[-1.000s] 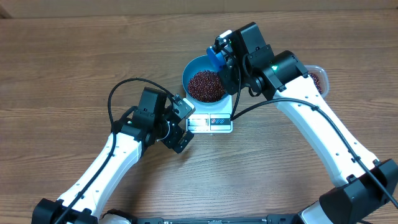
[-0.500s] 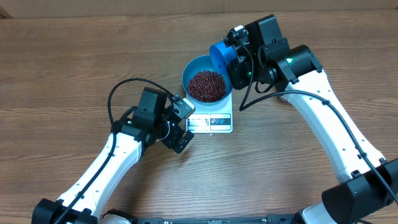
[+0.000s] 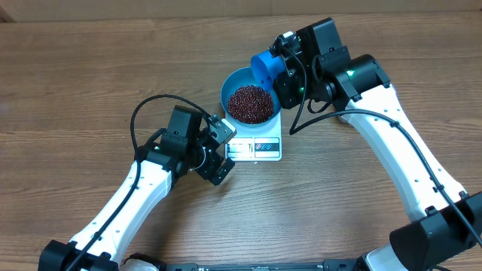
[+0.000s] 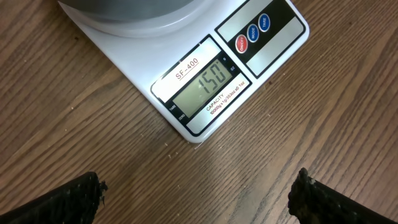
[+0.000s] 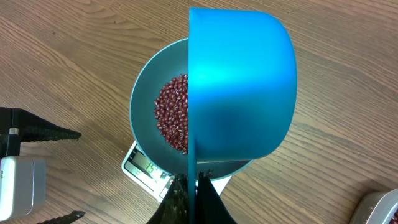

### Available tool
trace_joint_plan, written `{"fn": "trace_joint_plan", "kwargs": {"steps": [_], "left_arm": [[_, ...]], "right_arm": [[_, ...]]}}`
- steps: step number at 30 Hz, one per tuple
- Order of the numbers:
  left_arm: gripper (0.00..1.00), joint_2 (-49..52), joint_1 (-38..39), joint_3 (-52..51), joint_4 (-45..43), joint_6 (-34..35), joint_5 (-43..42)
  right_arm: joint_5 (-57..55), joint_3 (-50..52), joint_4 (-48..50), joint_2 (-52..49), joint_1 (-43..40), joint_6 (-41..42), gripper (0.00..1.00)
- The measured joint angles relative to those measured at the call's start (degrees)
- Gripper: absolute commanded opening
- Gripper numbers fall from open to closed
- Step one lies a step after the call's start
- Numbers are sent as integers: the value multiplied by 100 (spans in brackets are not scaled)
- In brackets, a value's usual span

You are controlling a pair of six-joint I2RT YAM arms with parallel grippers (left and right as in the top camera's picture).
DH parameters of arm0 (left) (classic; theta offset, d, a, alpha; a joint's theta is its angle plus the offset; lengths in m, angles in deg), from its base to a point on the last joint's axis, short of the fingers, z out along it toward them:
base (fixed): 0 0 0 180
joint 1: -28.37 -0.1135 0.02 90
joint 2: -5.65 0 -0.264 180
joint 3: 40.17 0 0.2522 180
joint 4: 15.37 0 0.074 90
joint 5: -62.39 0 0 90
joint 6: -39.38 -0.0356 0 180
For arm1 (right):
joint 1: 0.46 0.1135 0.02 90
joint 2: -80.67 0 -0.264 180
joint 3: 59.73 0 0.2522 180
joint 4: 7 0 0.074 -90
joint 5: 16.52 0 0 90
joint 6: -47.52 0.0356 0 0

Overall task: Scoop item into bowl and weigh 150g on scale
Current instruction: 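Lift the scoop away from the bowl toward the bean tub, right gripper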

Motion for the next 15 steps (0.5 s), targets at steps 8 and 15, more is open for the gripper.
{"fn": "trace_joint_plan", "kwargs": {"steps": [8,15], "left_arm": [[100,0,0,0,0,0,0],[99,0,0,0,0,0,0]], "right_arm": [[321,0,-4,0,-87,90,4],[1399,0,-131,179,-964,136,4]]}}
